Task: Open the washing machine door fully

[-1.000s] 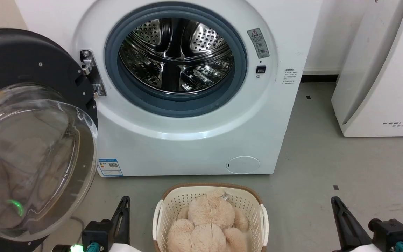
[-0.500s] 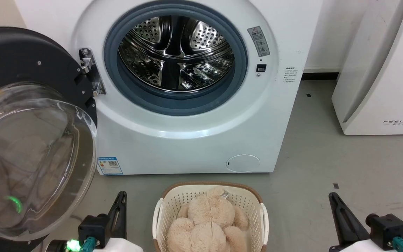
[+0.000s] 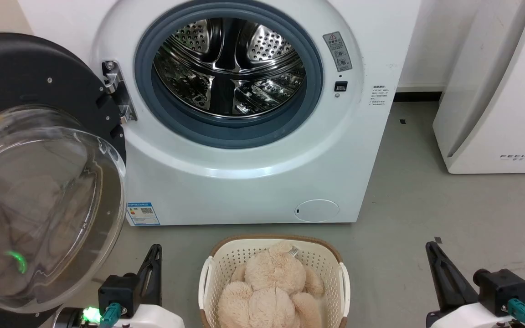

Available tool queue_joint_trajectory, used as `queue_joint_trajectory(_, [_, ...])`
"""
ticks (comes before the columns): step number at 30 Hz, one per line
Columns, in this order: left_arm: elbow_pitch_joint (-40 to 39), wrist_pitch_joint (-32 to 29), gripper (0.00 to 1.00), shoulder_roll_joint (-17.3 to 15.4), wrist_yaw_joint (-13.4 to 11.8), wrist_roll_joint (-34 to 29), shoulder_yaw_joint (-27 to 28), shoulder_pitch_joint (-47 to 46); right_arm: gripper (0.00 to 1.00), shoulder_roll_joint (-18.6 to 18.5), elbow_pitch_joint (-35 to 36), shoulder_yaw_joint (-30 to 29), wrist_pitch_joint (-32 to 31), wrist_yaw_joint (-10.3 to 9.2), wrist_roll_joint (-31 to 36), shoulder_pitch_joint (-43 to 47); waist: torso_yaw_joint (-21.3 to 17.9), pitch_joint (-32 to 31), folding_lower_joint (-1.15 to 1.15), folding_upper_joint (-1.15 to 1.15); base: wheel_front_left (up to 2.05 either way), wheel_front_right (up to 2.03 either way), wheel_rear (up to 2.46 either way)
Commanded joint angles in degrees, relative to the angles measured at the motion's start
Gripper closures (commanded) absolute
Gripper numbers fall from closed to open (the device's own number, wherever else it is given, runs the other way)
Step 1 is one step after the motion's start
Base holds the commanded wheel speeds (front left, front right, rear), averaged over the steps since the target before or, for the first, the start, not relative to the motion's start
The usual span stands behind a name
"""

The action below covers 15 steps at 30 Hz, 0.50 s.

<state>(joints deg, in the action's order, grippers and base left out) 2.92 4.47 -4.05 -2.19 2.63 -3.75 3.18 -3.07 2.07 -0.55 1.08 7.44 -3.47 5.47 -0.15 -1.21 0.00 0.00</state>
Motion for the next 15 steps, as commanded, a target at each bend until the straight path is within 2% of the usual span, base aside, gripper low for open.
queue_joint_trajectory(1, [-0.46, -0.5, 1.0, 0.29, 0.34, -0.51, 0.42, -1.08, 1.0, 0.13, -0.29, 0.13, -0.19, 0.03, 0.72, -1.1, 0.01, 0.04, 0.0, 0.0, 0.0, 0.0, 0.0])
queue_joint_trajectory(15, [-1.33, -1.9, 1.0, 0.6, 0.99, -1.26, 1.6, -1.82, 1.0, 0.15, -0.92, 0.28, -0.5, 0.04, 1.69, -2.65, 0.06, 0.46, 0.0, 0.0, 0.0, 0.0, 0.0])
